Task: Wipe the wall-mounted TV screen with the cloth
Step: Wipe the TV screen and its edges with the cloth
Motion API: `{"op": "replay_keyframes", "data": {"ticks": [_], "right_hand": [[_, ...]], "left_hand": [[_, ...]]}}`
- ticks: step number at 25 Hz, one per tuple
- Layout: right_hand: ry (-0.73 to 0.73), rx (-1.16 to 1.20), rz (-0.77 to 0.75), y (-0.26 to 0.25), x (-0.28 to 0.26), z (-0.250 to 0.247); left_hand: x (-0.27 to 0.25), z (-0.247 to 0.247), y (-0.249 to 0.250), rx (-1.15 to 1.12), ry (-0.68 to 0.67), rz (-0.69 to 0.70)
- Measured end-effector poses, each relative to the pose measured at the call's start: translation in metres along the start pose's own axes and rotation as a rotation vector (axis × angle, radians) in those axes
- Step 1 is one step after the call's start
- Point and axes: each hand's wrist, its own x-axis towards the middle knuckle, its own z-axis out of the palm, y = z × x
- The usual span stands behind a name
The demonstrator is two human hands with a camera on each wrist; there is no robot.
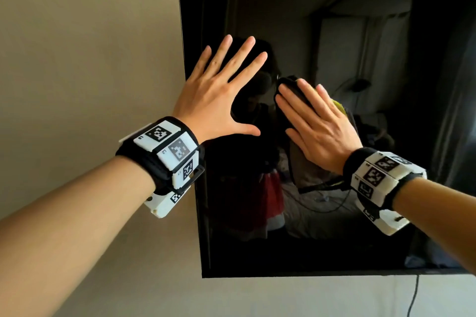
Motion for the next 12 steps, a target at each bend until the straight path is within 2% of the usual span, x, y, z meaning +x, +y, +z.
{"op": "replay_keyframes", "data": {"ticks": [1,3,4,5,7,8,11,12], "right_hand": [[0.028,-0.009,0.043,0.007,0.002,-0.003],[0.096,0.038,0.309,0.011,0.009,-0.003],[0.099,0.059,0.366,0.003,0.011,-0.002],[0.095,0.061,0.306,-0.007,0.010,0.002],[0.040,0.029,0.088,-0.014,0.007,0.004],[0.047,0.020,0.061,-0.007,0.010,0.001],[0.121,0.075,0.328,-0.005,0.025,0.000],[0.113,0.078,0.302,-0.015,0.025,0.003]], "left_hand": [[-0.001,0.000,0.000,0.001,0.002,0.002],[-0.005,0.000,0.000,0.009,-0.012,0.004],[-0.009,0.001,-0.001,0.011,-0.023,0.004],[-0.012,0.001,-0.002,0.011,-0.031,0.006],[-0.021,0.001,-0.005,0.000,-0.028,0.009],[-0.025,0.001,-0.007,-0.004,-0.016,0.007],[-0.038,0.003,-0.015,-0.006,-0.031,-0.011],[-0.041,0.005,-0.017,-0.005,-0.054,-0.016]]}}
